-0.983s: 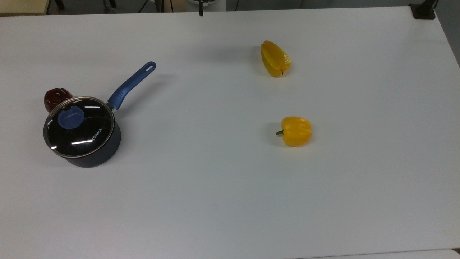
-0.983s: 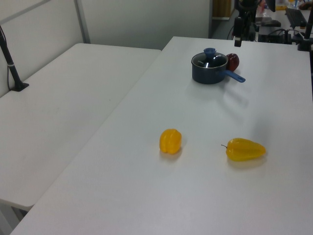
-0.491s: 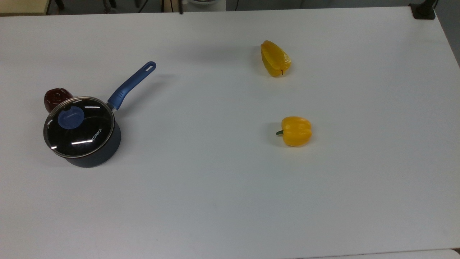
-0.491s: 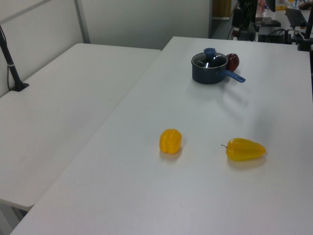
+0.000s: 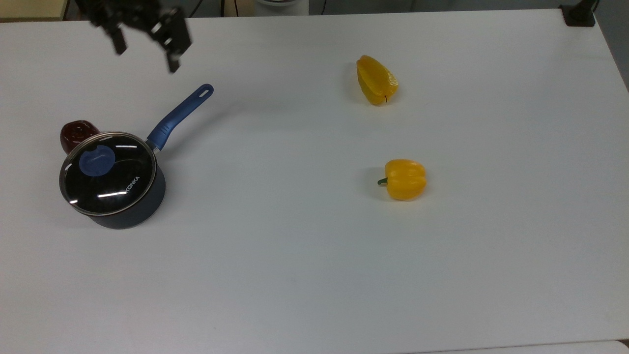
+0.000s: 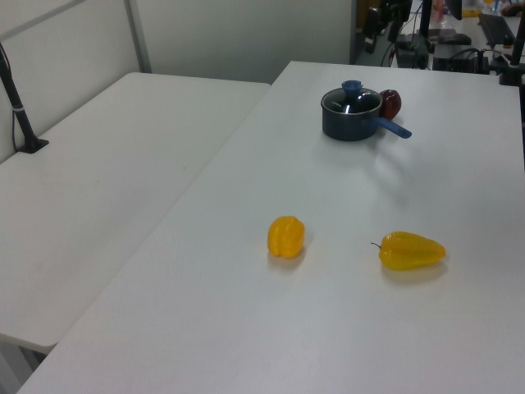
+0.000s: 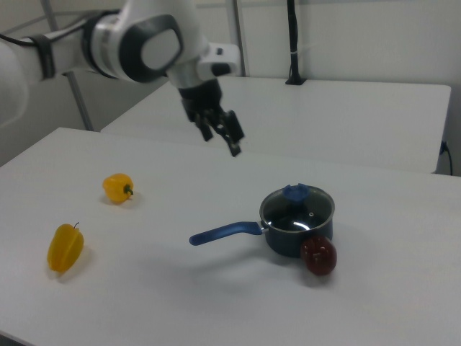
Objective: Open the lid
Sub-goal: 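Move the gripper over the saucepan and grasp the lid's blue knob, then lift the glass lid off the pot and carry it toward the peppers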
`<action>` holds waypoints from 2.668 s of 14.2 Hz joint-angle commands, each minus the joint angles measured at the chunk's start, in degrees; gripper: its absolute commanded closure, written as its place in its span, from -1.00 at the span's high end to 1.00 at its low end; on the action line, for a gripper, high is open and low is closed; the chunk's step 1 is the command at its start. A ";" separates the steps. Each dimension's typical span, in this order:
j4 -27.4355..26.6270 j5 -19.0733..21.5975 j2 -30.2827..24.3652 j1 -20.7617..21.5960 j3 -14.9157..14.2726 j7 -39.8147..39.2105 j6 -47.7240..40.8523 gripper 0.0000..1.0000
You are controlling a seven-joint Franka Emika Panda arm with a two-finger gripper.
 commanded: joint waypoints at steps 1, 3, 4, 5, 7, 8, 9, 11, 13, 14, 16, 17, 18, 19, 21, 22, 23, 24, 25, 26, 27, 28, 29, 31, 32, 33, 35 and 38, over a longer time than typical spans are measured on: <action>1.73 -0.87 5.02 -2.53 -0.01 5.36 8.89 1.00; 1.73 -2.10 7.30 -3.06 -0.01 9.93 13.13 1.00; 1.73 -3.42 8.45 -3.06 -0.01 11.78 14.89 1.00; 1.64 -5.17 9.76 -3.15 -0.01 12.67 16.47 1.00; 1.64 -7.38 12.23 -4.11 -0.01 13.73 19.37 1.00; 1.55 -7.73 13.19 -4.55 -0.10 13.82 20.52 1.00; 1.46 -7.82 13.99 -4.82 -0.19 13.82 21.31 1.00; 1.46 -7.82 15.04 -5.35 -0.19 13.82 22.37 1.00; 1.29 -8.00 15.31 -5.52 -0.19 13.82 22.90 1.00; 1.20 -8.96 16.27 -5.35 -0.19 13.82 23.42 1.00; 1.20 -9.41 16.63 -5.26 -0.19 14.26 23.95 1.00; 1.20 -9.41 17.15 -5.18 -0.19 14.52 24.57 1.00; 1.20 -9.41 17.25 -4.91 -0.19 14.96 24.92 1.00; 1.20 -9.49 17.59 -4.65 -0.19 15.31 25.01 1.00; 1.20 -9.67 18.38 -4.56 -0.10 15.41 25.97 1.00; 1.20 -9.58 18.74 -4.56 -0.19 15.41 26.85 1.00; 1.20 -9.58 18.83 -4.56 -0.10 15.41 27.64 0.92; 1.20 -9.58 18.83 -4.65 -0.10 15.41 27.65 0.72; 1.20 -9.67 18.83 -4.65 -0.10 15.41 27.74 0.64; 1.11 -9.76 18.83 -4.65 -0.19 15.15 27.65 0.32; 1.11 -9.76 18.74 -4.65 -0.19 15.14 27.65 0.16; 1.11 -9.76 18.74 -4.65 -0.10 15.06 27.56 0.05; 1.11 -9.76 18.65 -4.65 -0.10 15.05 27.56 -0.05; 0.76 -9.76 17.43 -4.65 -0.10 14.97 26.77 -0.13; -0.11 -9.76 15.77 -4.56 -0.10 14.97 26.68 -0.13; -0.81 -9.67 14.62 -4.38 -0.10 14.97 26.59 -0.13; -2.83 -9.67 11.46 -3.95 0.69 15.14 24.94 -0.13; -6.78 -9.76 7.51 0.97 0.69 15.41 21.85 -0.13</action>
